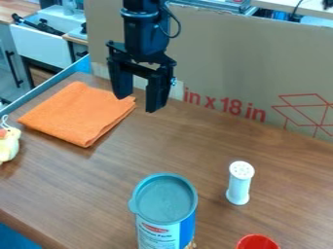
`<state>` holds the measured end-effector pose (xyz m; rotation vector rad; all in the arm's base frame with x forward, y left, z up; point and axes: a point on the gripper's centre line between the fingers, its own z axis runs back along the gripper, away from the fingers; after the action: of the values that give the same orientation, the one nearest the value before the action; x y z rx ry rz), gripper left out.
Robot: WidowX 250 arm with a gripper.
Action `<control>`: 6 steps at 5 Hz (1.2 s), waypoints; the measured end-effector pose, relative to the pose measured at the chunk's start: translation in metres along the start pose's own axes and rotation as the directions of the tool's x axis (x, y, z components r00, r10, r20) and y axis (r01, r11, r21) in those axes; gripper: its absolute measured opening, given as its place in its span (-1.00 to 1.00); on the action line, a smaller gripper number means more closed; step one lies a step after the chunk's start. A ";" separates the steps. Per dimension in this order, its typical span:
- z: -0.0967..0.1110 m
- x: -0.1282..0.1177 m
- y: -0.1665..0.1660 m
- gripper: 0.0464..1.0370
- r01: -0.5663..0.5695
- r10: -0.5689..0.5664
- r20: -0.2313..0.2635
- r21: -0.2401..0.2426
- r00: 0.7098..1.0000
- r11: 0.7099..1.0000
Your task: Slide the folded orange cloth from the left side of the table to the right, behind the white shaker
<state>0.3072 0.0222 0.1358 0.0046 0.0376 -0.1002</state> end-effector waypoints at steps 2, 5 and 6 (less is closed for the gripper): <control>-0.009 -0.004 0.039 0.93 -0.090 0.090 -0.007 -0.011 0.996 0.996; -0.032 -0.013 0.133 0.93 -0.251 0.257 -0.094 0.073 0.962 0.965; -0.052 -0.005 0.166 0.93 -0.298 0.307 -0.134 0.087 0.942 0.951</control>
<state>0.3172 0.1886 0.0846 0.0834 0.1797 0.2077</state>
